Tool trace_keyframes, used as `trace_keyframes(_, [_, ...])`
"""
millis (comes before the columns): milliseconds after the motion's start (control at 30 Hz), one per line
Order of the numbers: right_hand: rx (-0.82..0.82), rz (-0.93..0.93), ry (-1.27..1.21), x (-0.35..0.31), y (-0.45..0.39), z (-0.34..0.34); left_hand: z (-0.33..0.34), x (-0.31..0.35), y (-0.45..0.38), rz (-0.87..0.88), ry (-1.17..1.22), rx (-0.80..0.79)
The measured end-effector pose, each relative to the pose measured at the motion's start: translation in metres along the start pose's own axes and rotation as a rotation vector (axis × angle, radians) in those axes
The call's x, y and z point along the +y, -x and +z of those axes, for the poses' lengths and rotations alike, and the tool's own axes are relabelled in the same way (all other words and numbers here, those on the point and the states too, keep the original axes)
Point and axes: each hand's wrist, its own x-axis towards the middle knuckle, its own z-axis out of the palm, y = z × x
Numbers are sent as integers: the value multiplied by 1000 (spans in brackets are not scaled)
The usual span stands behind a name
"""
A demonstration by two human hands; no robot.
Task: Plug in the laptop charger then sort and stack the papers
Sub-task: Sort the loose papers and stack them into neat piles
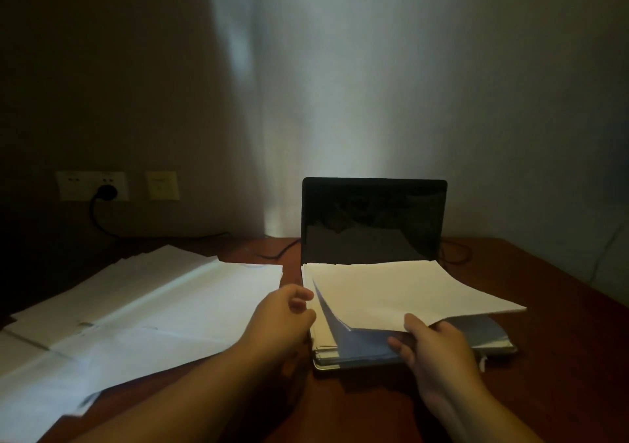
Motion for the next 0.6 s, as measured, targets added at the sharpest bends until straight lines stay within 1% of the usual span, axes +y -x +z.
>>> trace_keyframes(67, [-26,3,10,0,3,5,3,-5,2,23,-40,-10])
trace_keyframes(267, [-118,4,136,1,10,10,7,-10,3,68,-47,-60])
trace_keyframes(433, [-153,25,232,-1,11,5,8,-10,1,84,-95,-64])
trace_keyframes(600, [-149,34,277,-2,8,5,9,-13,0,99,-121,-57])
